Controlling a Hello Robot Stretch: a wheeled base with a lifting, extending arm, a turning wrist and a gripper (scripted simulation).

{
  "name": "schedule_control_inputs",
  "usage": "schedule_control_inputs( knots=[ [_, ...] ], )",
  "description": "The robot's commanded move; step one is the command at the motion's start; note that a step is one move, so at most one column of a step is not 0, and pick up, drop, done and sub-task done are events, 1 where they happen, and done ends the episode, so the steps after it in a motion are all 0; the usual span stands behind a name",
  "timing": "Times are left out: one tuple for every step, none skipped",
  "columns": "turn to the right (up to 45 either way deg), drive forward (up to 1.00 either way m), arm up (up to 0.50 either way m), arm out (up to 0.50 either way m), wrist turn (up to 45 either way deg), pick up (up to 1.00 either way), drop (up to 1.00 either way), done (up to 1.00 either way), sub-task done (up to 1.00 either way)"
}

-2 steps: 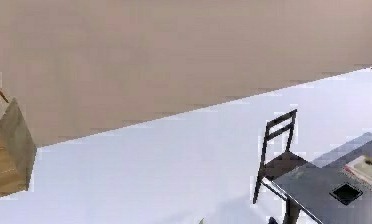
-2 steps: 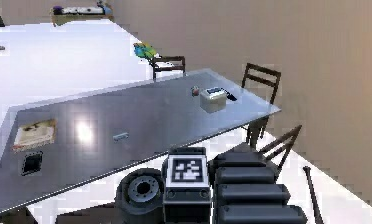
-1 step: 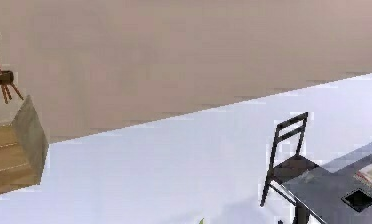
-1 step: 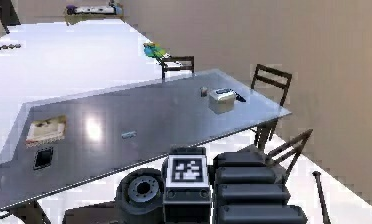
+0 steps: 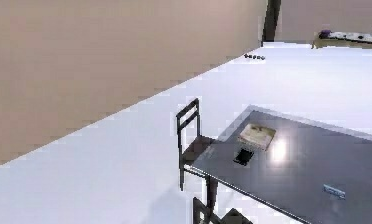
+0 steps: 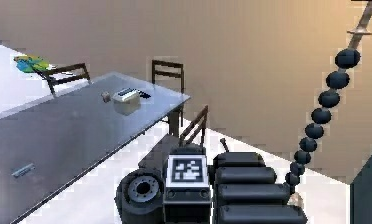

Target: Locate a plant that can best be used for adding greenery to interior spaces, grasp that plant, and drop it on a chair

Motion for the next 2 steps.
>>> schedule_control_inputs(
  knots=[
    [-21.0, 0.0, 0.0, 0.0, 0.0, 0.0, 0.0, 0.0, 0.0],
    [18.0, 0.0, 0.0, 0.0, 0.0, 0.0, 0.0, 0.0, 0.0]
  ],
)
